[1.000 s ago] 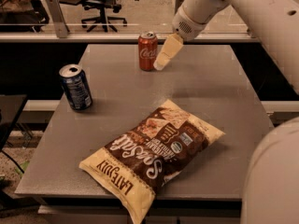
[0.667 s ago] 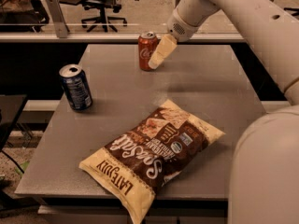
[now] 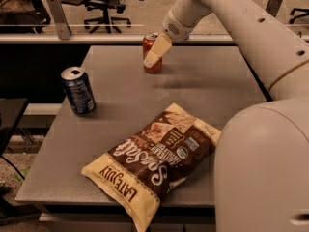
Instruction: Move coke can near pepsi can
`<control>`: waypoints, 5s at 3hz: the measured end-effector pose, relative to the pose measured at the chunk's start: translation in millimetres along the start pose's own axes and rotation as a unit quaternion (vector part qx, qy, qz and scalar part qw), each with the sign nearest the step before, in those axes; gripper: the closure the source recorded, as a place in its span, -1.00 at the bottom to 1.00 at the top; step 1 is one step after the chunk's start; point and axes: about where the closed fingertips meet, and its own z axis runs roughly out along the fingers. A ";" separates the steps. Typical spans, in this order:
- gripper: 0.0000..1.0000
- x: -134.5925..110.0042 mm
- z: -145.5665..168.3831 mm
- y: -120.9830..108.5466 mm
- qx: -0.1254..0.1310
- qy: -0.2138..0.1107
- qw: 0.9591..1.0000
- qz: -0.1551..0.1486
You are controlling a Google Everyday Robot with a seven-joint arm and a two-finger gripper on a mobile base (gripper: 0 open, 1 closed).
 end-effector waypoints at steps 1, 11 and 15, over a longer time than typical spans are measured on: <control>-1.00 -9.7 8.3 -3.8 -0.002 -0.009 1.000 0.002; 1.00 -48.5 -33.6 214.2 -0.177 -0.090 0.963 -0.182; -0.71 -38.6 -9.9 220.2 -0.166 -0.064 0.965 -0.192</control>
Offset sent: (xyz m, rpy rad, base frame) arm 0.0226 0.0144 0.0080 0.0673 0.0050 0.0132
